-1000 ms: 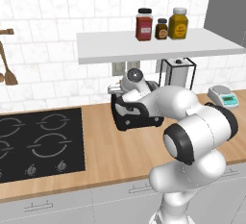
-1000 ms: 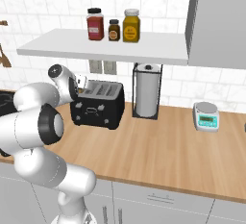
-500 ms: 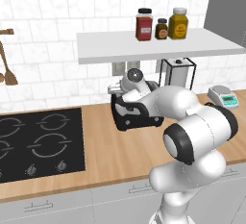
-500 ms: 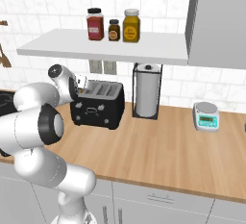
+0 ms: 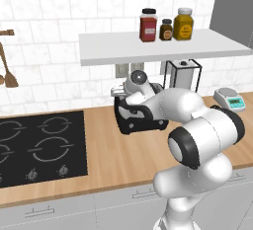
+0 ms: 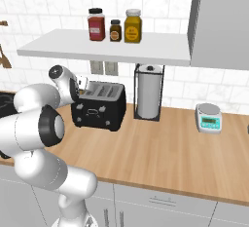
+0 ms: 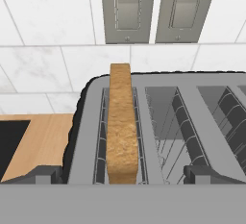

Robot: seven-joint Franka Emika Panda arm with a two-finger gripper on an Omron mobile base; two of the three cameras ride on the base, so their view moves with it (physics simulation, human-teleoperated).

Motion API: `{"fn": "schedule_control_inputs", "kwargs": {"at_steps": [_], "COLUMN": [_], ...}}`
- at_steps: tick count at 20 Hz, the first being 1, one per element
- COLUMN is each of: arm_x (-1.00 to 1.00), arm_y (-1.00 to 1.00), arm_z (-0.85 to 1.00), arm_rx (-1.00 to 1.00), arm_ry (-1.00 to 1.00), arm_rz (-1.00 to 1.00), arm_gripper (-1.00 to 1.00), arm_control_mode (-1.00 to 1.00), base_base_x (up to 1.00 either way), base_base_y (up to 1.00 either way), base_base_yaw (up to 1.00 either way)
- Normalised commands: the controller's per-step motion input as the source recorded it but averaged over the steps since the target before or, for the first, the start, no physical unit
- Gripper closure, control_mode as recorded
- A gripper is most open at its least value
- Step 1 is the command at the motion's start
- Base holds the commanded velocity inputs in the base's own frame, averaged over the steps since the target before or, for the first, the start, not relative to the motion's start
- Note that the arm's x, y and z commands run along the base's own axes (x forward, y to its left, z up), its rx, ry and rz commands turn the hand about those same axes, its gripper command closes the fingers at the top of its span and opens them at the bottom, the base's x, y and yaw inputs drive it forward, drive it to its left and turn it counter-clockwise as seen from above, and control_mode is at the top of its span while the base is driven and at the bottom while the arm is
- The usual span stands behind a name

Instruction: Start the toaster. Once the lever pops up, take the bread to the plate on the dining counter.

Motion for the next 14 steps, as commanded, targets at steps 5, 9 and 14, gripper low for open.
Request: {"fn": "schedule_control_inputs", "kwargs": {"at_steps": [5,9,14], "arm_x": [0.0,0.0,0.0], "arm_y": [0.0,0.0,0.0], "arm_z": [0.0,0.0,0.0], "arm_rx": [0.0,0.0,0.0], "arm_ry": [0.0,0.0,0.0], "arm_rz": [0.0,0.0,0.0], "arm_gripper": [-1.0,-1.0,-1.0], "arm_control_mode": [-1.0,-1.0,-1.0], "base_base_x": [0.0,0.0,0.0], "base_base_y": [0.0,0.0,0.0], "base_base_yaw": [0.0,0.0,0.0]}}
